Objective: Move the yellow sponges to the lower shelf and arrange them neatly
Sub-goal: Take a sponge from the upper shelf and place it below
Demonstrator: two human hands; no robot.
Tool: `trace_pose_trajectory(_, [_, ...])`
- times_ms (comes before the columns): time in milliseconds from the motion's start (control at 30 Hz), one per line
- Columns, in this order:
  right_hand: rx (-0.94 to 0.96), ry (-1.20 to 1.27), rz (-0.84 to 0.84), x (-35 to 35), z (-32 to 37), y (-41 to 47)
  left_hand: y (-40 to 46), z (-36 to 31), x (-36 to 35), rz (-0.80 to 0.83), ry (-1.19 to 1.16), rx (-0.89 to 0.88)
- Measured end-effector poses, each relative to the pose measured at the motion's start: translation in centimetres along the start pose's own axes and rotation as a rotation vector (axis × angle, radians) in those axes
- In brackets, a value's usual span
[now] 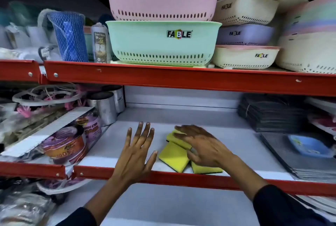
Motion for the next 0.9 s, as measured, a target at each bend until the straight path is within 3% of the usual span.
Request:
trace_pose_trajectory(67, [0.054,0.026,0.217,-2.5,0.7,0.8,-0.1,1.3,-1.1,0.038,-0.026,0.049])
trace_pose_trajectory(233, [0.125,-0.105,0.566,-5.8,1.6,2.9,-0.3,3.1,-3.8,0.101,-0.057,0.102])
trace_pose_trajectory(400, [0.214,-0.228,0.677,-7.2,2.3,4.7,-0.3,3.4,-4.6,0.146,-0.086,0.097])
trace_pose_trajectory(533, [0.263,-0.147,0.570,-5.9,2.5,5.3,-0.4,3.7,-4.7,0.149,-0.116,0.112])
trace_pose_trajectory(800, [0.122,0.080,0.093,1.7,2.6,1.3,-0.2,3.9,-4.8,0.161,-0.152,0.120])
trace_pose_trajectory(900, [0.149,0.129,0.043,1.0,4.3,-1.2,-0.2,3.7,-4.6,0.138,-0.160,0.109])
Point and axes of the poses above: each hand's wrist, its own y-axis towards the middle knuckle, its own x-axis out of the back of the hand, z = x × y, the point moved 9 cm from there along y, towards the middle knuckle, and after that the axes turned 7 degrees about z, right-handed, at the moved point
